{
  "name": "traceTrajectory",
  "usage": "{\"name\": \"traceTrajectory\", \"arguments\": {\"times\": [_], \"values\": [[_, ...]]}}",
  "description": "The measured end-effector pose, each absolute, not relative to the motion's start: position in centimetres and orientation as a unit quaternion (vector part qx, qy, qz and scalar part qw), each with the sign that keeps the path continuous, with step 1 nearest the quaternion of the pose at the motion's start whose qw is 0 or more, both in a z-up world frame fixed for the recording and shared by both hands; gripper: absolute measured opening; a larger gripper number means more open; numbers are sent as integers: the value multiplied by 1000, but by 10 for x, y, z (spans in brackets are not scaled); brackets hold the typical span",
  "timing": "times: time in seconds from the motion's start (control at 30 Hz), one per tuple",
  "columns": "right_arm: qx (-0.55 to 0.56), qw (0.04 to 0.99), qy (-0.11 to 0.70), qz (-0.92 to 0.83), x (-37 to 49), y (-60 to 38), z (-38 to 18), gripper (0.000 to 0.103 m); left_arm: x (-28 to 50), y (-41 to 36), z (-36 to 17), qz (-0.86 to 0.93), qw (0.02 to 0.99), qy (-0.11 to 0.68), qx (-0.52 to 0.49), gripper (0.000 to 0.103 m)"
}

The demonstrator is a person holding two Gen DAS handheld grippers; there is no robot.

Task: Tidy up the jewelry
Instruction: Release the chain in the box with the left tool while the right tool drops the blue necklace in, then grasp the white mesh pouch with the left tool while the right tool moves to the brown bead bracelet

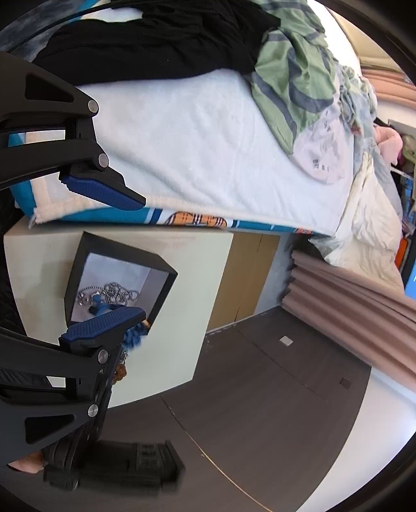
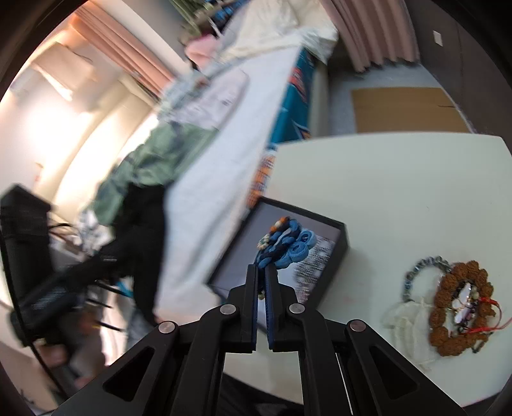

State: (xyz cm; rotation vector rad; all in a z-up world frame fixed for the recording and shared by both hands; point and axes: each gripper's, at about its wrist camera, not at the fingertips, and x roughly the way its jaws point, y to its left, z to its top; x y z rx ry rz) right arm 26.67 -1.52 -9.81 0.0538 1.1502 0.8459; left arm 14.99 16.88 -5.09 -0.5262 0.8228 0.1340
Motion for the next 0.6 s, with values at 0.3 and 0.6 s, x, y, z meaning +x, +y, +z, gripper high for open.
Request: {"name": "traceTrajectory", "arguments": {"times": [0.3,0.6], "values": [[63,787,505,349,262,-69,-82,82,150,157,-51,49,884,396,-242,81],[113,815,491,286,274,-151,-72,82,171,107,-45,4,888,411,-207,81]]}}
